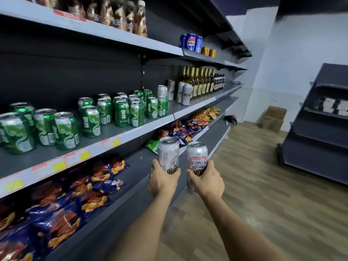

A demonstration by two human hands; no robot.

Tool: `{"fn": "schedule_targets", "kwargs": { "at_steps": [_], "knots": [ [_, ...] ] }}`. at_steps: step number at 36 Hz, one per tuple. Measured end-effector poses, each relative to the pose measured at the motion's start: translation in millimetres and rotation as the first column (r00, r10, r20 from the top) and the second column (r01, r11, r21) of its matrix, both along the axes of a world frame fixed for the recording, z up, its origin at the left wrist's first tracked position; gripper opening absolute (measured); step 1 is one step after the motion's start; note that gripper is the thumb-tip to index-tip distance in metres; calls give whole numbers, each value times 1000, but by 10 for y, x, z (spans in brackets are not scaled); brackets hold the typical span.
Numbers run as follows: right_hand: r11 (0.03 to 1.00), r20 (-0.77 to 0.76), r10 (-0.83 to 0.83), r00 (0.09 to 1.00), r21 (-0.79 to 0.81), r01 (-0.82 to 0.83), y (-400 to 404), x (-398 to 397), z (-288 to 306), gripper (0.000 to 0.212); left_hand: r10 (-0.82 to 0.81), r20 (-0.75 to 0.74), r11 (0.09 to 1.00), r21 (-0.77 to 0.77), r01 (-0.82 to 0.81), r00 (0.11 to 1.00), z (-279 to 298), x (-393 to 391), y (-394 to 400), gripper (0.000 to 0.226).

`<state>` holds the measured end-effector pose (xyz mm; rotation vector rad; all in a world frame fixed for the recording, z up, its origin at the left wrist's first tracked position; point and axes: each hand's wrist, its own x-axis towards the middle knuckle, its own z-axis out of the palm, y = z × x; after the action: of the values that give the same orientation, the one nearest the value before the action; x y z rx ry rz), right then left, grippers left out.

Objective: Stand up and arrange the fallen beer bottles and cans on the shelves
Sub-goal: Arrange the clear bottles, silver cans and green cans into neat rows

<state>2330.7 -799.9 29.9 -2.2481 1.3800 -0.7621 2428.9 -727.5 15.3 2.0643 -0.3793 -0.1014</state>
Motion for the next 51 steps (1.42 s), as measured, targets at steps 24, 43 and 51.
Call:
{"fn": "schedule_targets", "kwargs": {
  "at_steps": [24, 43, 51],
  "knots": [
    [965, 167, 262, 951, -71, -253, -3905, 1774, 582, 53, 217, 104, 968, -148, -201, 971, 527, 1578, -3557, 62],
    [961, 295, 275, 915, -67, -267, -6090, 3352, 760, 46, 409, 166, 903, -213, -372, 897, 776, 3310, -5356, 73],
    [969, 315, 247, 917, -62, -240, -6968, 4004, 824, 51, 479, 151, 872, -189, -451, 865, 737, 3992, -5749, 72]
  ]
}}
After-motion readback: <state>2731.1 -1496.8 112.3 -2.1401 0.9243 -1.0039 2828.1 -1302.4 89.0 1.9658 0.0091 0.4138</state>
